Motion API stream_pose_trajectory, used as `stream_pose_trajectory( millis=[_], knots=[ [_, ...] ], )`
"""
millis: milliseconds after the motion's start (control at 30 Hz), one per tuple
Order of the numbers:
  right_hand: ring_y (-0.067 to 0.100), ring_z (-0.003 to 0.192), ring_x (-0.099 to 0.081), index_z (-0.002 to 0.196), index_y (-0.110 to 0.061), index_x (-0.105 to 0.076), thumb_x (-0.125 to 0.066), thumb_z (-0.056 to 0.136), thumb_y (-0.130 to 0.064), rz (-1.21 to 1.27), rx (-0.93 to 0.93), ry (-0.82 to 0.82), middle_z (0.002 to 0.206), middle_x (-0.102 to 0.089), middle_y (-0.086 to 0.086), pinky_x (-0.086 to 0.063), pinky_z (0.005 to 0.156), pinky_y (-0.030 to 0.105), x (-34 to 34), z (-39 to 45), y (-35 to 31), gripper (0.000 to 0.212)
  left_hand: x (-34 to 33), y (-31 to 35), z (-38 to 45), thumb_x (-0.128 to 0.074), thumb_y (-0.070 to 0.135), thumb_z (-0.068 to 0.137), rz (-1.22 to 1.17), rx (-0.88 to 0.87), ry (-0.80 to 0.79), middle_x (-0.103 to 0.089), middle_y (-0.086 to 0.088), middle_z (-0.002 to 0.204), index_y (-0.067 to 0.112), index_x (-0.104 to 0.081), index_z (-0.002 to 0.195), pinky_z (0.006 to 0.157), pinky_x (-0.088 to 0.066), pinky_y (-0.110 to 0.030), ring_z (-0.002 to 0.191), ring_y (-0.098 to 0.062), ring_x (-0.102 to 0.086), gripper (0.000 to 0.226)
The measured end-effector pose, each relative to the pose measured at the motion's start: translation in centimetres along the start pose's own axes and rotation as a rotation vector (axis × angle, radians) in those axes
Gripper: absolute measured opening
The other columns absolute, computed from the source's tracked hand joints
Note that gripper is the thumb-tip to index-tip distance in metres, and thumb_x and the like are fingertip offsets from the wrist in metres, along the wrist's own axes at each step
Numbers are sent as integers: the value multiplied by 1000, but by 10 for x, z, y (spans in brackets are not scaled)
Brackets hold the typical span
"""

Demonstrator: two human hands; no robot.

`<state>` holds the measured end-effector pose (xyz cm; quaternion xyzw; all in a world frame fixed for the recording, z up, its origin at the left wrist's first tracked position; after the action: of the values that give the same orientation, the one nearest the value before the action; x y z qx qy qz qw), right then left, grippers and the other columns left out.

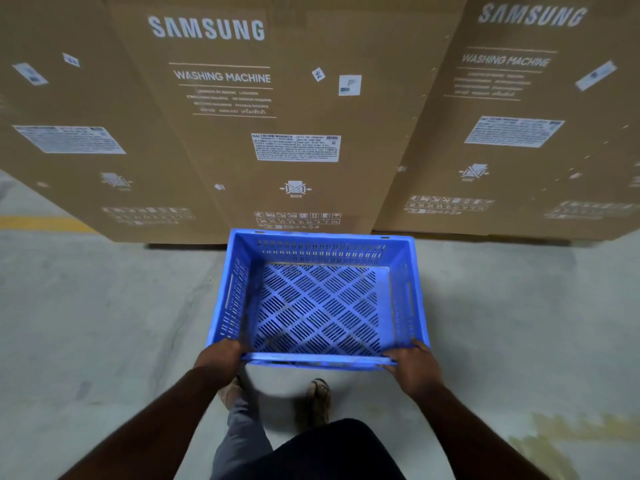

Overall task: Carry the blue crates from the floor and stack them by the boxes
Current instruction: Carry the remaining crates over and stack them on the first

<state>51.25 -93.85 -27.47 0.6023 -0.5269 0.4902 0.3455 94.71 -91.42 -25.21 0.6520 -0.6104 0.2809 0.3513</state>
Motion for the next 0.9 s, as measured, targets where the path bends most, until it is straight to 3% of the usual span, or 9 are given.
stream_pose_trajectory(
  millis=[133,267,367,533,667,733,833,900],
  knots=[
    [7,69,-71,83,-38,-78,-57,67,-63,65,22,-22,71,-75,-12,-48,94,29,-1,-12,-7,36,-3,-3,-13,-56,27,87,-66,-69,-21,-68,0,122,34,-65,120,92,-48,-29,114,-20,-62,35],
    [6,61,-70,76,-37,-77,-71,59,-53,106,0,3,62,-71,-12,-31,99,31,-4,-20,-16,23,-8,-1,-25,-49,59,84,-83,-222,176,-72,-1,110,27,-67,119,86,-49,-30,102,-23,-67,51],
    [7,70,-71,82,-37,-77,-69,66,-51,121,-53,46,69,-73,-13,-29,104,33,-7,-12,-14,23,-7,2,-24,-39,59,89,-100,-244,296,-72,3,99,27,-68,109,81,-50,-32,94,-24,-68,48],
    [12,77,-70,84,-36,-76,-66,70,-62,132,-5,36,74,-74,-10,-30,98,30,-3,14,1,32,6,-2,-4,-28,65,88,-92,-243,187,-69,6,109,33,-64,117,86,-46,-29,105,-19,-65,57],
    [12,75,-70,84,-38,-76,-66,67,-59,123,-12,1,72,-73,-10,-28,99,32,-6,5,-10,28,7,-9,2,-13,73,82,-25,-234,2,-64,6,124,32,-57,126,96,-43,-27,118,-16,-58,74],
    [12,72,-70,83,-38,-77,-67,65,-58,126,3,4,69,-72,-10,-29,99,32,-8,-3,-11,28,1,-9,0,-8,75,81,-2,-233,1,-64,5,124,30,-55,126,98,-44,-30,119,-17,-58,79],
    [14,80,-70,89,-37,-76,-60,70,-65,93,-36,-46,76,-75,-7,-29,99,29,-12,2,-5,37,4,-6,-4,-13,73,84,-39,-216,42,-64,6,124,30,-57,124,96,-43,-28,118,-16,-58,73],
    [15,91,-70,96,-37,-75,-47,73,-70,84,-81,-53,83,-76,-6,-28,103,27,-10,-1,-5,49,9,-8,-6,-30,71,86,-102,-189,40,-66,9,121,34,-59,122,91,-46,-28,114,-14,-60,60]
  ],
)
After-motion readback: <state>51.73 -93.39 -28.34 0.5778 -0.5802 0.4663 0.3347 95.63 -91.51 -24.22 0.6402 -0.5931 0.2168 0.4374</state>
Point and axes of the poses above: each hand's wrist, its own z-axis towards the middle knuckle, its own x-axis out of the back of the hand, y = z × x, the point moved 4 cm from there along z, towards the middle knuckle
